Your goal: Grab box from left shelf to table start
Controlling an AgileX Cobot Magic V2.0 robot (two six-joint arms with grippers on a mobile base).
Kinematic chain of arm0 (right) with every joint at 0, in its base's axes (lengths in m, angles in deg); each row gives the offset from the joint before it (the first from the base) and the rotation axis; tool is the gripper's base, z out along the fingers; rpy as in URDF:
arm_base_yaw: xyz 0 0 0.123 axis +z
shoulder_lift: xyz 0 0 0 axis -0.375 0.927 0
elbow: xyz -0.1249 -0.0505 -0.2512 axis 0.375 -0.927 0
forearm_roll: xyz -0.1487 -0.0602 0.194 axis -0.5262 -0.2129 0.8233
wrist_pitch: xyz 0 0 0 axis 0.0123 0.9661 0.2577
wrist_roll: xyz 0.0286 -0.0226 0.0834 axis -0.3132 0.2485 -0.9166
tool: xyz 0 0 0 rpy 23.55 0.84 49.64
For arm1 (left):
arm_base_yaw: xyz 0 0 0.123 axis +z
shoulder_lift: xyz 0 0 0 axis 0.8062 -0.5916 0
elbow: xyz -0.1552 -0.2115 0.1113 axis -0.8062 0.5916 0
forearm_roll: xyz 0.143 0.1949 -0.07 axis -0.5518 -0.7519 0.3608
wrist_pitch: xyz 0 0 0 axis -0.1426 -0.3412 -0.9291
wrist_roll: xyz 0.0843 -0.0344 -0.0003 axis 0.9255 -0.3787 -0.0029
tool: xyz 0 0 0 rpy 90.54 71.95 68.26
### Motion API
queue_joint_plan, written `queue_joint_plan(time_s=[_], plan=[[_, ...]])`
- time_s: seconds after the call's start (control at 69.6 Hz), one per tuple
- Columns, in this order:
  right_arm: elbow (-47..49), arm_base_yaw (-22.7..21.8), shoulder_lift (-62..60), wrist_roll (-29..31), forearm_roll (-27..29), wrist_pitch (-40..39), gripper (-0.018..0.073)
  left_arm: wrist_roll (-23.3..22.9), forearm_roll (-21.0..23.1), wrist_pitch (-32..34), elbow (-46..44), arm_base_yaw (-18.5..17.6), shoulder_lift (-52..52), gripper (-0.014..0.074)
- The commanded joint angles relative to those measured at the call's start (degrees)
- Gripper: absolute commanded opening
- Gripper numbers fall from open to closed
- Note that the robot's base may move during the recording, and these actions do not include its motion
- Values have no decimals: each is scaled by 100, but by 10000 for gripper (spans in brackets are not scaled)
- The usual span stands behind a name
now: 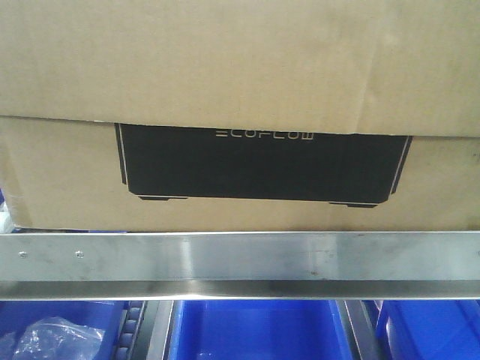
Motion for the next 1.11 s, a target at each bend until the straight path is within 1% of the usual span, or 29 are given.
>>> queue_joint_plan(time_s=[0.0,0.56,0.603,0.646,0.747,0.79,0.819,0.862,0.905,0.933,0.977,1.02,1.091], plan=[[131,-35,-55,14,-45,-530,57,3,4,444,-6,-26,70,-102],[131,-35,-55,14,-45,-530,57,3,37,538,-6,-26,70,-102],[131,-35,-55,14,-45,-530,57,3,169,538,-6,-26,70,-102],[131,-35,-55,14,-45,-530,57,3,421,628,-6,-26,70,-102],[131,-35,-55,14,-45,-530,57,3,1147,1357,-77,-26,70,-102],[131,-35,-55,14,-45,-530,57,3,1325,1638,-196,-26,70,-102],[131,-35,-55,14,-45,-530,57,3,1364,1654,-374,-26,41,-102],[131,-35,-55,14,-45,-530,57,3,1348,1508,-715,-26,-29,-102],[131,-35,-55,14,-45,-530,57,3,1231,1188,-1020,-26,-131,-102],[131,-35,-55,14,-45,-530,57,3,1080,924,-1352,-26,-225,-102],[131,-35,-55,14,-45,-530,57,3,848,464,-1775,-26,-435,-102],[131,-35,-55,14,-45,-530,57,3,837,-220,-2278,-26,-702,-102],[131,-35,-55,14,-45,-530,57,3,878,-1076,-3049,-26,-1210,-100]])
